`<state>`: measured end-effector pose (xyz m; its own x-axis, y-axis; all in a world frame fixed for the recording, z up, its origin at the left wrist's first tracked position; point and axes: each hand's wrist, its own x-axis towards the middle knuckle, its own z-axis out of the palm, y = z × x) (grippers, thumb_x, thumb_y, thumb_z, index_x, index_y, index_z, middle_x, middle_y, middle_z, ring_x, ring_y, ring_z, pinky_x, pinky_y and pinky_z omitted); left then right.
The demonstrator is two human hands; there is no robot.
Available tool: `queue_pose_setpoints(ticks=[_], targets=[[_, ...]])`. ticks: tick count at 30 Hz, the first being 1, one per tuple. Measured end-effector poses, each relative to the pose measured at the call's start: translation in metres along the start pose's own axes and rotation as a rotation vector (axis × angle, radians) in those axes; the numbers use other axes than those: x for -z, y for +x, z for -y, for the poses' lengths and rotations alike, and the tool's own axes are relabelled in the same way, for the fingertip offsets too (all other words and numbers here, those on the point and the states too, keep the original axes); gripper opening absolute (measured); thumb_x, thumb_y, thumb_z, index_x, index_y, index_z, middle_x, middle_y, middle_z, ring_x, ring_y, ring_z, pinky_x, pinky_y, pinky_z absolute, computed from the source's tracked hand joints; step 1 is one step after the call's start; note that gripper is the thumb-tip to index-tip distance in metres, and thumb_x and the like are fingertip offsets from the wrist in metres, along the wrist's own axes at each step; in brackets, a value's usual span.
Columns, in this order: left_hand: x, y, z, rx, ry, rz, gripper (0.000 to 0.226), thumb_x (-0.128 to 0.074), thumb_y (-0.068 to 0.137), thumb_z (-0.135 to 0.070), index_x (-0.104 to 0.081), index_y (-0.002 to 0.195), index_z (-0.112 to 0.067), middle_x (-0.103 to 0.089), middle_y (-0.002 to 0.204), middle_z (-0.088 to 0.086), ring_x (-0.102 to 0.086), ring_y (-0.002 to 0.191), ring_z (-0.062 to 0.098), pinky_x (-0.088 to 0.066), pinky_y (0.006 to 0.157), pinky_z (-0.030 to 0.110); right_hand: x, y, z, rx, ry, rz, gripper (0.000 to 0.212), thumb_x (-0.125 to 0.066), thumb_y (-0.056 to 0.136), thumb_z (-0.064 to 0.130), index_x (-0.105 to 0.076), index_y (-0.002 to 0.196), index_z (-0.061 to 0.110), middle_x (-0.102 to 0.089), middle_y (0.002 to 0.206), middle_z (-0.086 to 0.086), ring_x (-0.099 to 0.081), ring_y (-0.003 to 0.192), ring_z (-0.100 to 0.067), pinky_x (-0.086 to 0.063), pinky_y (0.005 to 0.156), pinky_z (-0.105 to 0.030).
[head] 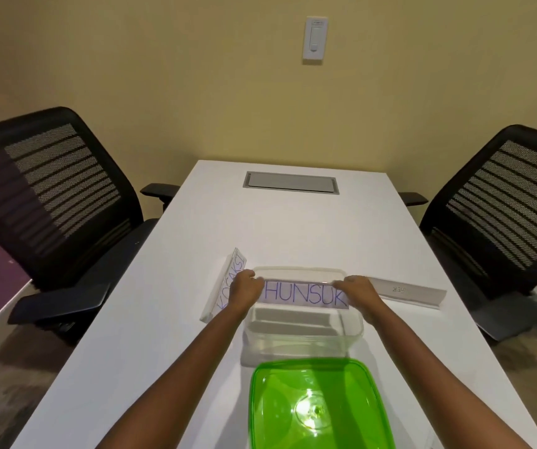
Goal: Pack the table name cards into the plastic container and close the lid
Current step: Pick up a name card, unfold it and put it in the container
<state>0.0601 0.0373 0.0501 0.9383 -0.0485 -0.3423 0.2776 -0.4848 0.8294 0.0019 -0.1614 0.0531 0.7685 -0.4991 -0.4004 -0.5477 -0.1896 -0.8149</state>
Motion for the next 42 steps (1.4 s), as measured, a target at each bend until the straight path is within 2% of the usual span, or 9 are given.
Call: queue_pose_setpoints(ticks=[2,4,5,6,10,16,20,28,42], targets=[[-0.005,0.008,-0.001,0.032,0.052,-0.01,0.033,-0.048,0.09,-0.01,-0.058,0.115,0.009,-0.06,0.12,0.023,-0.055,0.115,0.034,-0.046,0.096,0.039,-0.003,0.011,-0.002,-0.059,0.098,0.036,0.024,-0.062,0.085,0.007,-0.049,0.064,0.005,-0.038,0.069,-0.009,-0.038,0.064,-0.02,-0.031,0.075,-0.032],[-0.011,0.014,-0.004,0.046,0.135,-0.025,0.038,-0.047,0.089,-0.01,-0.054,0.118,0.013,-0.057,0.127,0.029,-0.055,0.117,0.037,-0.046,0.098,0.042,-0.005,0.02,-0.005,-0.077,0.136,0.026,0.026,-0.061,0.085,0.006,-0.056,0.087,-0.019,-0.036,0.091,-0.001,-0.049,0.071,-0.03,-0.043,0.08,-0.039],[-0.015,0.017,-0.005,0.046,0.178,-0.025,0.039,-0.046,0.089,-0.01,-0.053,0.119,0.013,-0.055,0.128,0.03,-0.054,0.118,0.038,-0.045,0.098,0.042,-0.008,0.025,-0.009,-0.083,0.151,0.032,0.03,-0.061,0.085,0.006,-0.055,0.095,-0.022,-0.049,0.119,-0.042,-0.052,0.077,-0.033,-0.047,0.086,-0.044],[-0.019,0.018,-0.007,0.048,0.226,-0.023,0.04,-0.046,0.089,-0.012,-0.052,0.122,0.011,-0.054,0.13,0.029,-0.052,0.12,0.038,-0.044,0.1,0.042,-0.011,0.026,-0.009,-0.093,0.128,0.035,0.024,-0.061,0.085,0.007,-0.058,0.088,-0.017,-0.054,0.085,-0.029,-0.052,0.074,-0.031,-0.048,0.085,-0.045],[-0.037,0.021,-0.007,0.064,0.45,-0.03,0.041,-0.045,0.09,-0.02,-0.052,0.126,-0.002,-0.05,0.135,0.02,-0.042,0.126,0.034,-0.041,0.1,0.039,-0.022,0.039,-0.017,-0.127,0.031,0.028,0.032,-0.06,0.086,0.013,-0.039,0.06,0.012,-0.036,0.062,-0.002,-0.035,0.056,-0.016,-0.031,0.055,-0.024],[-0.055,0.027,0.005,0.144,0.358,0.107,0.042,-0.043,0.093,-0.016,-0.042,0.132,-0.001,-0.037,0.139,0.021,-0.051,0.12,0.033,-0.045,0.098,0.036,-0.034,0.049,-0.033,-0.16,-0.014,0.013,0.008,-0.059,0.086,0.012,-0.054,0.087,0.006,-0.05,0.088,-0.01,-0.053,0.087,-0.025,-0.041,0.076,-0.03],[-0.06,0.033,0.013,0.18,0.332,0.126,0.041,-0.044,0.091,-0.013,-0.043,0.13,-0.001,-0.037,0.139,0.021,-0.052,0.119,0.033,-0.044,0.099,0.037,-0.04,0.051,-0.039,-0.19,-0.017,0.027,0.053,-0.057,0.088,0.011,-0.04,0.137,-0.004,-0.046,0.142,-0.018,-0.044,0.131,-0.031,-0.038,0.106,-0.035],[-0.068,0.041,0.022,0.166,0.353,0.126,0.039,-0.044,0.092,-0.017,-0.044,0.128,-0.002,-0.034,0.137,0.021,-0.057,0.112,0.035,-0.047,0.094,0.036,-0.047,0.059,-0.046,-0.152,-0.155,0.014,0.024,-0.052,0.085,0.007,-0.06,0.107,0.002,-0.055,0.122,-0.021,-0.054,0.11,-0.029,-0.045,0.097,-0.033],[-0.06,0.037,0.02,0.184,0.274,0.13,0.044,-0.045,0.091,-0.015,-0.043,0.132,0.002,-0.039,0.14,0.023,-0.045,0.124,0.033,-0.044,0.1,0.037,-0.053,0.048,-0.04,0.004,-0.338,0.063,0.044,-0.05,0.089,0.006,-0.046,0.133,0.0,-0.032,0.143,-0.024,-0.039,0.133,-0.032,-0.036,0.107,-0.033]])
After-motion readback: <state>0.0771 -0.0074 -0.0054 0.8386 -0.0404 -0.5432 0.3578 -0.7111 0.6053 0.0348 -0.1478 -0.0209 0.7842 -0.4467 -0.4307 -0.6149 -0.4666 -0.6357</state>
